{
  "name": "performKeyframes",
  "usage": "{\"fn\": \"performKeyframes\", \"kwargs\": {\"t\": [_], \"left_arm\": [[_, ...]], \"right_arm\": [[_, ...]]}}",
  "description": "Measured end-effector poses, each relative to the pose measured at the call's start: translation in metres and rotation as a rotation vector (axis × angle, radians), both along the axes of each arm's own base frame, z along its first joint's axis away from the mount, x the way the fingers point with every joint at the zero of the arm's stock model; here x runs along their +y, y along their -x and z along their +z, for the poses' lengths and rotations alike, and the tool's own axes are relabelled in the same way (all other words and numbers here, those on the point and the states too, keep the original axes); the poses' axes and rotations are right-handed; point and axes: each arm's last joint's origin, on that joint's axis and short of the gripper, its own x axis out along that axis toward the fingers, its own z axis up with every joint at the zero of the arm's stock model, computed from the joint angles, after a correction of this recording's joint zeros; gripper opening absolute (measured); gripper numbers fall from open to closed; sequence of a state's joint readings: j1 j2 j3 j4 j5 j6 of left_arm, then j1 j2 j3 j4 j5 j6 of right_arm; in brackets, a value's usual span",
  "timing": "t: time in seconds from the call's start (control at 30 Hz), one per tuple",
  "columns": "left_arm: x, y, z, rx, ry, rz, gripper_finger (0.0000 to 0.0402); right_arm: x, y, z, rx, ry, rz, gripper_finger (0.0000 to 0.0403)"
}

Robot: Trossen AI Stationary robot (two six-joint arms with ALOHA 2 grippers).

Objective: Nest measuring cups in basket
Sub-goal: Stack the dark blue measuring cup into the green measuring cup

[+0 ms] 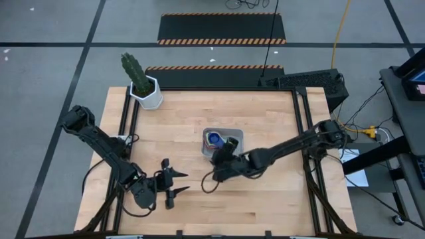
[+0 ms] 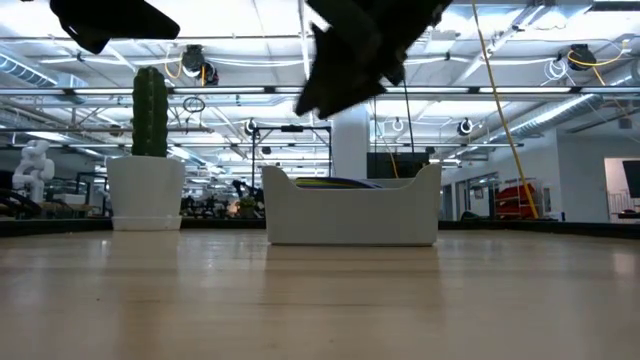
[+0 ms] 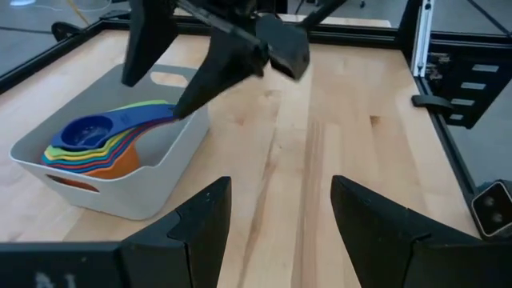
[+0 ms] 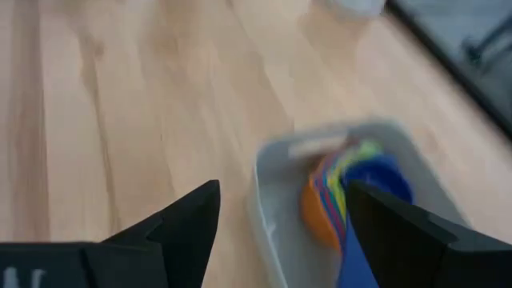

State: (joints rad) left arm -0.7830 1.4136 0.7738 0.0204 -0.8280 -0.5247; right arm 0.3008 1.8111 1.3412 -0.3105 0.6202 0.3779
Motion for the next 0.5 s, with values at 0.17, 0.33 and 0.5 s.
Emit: {"fn": "performKeyframes", "kwargs": {"t": [0.17,0.33,0.5], "left_arm": [[-0.001,0.001,0.000,0.000,0.000,-0.004,0.0218],[-0.001,0.001,0.000,-0.005,0.005,-0.003,0.0218],[-0.003,0.002,0.001,-0.010,0.012,-0.009,0.0218]], "right_arm": [[-0.023,0.014,-0.003,0.166,-0.082,-0.072,0.0281],[-0.036,0.016,-0.011,0.222,-0.135,-0.052,0.0298],[-0.048,0.018,-0.022,0.224,-0.138,-0.085,0.0302]]}}
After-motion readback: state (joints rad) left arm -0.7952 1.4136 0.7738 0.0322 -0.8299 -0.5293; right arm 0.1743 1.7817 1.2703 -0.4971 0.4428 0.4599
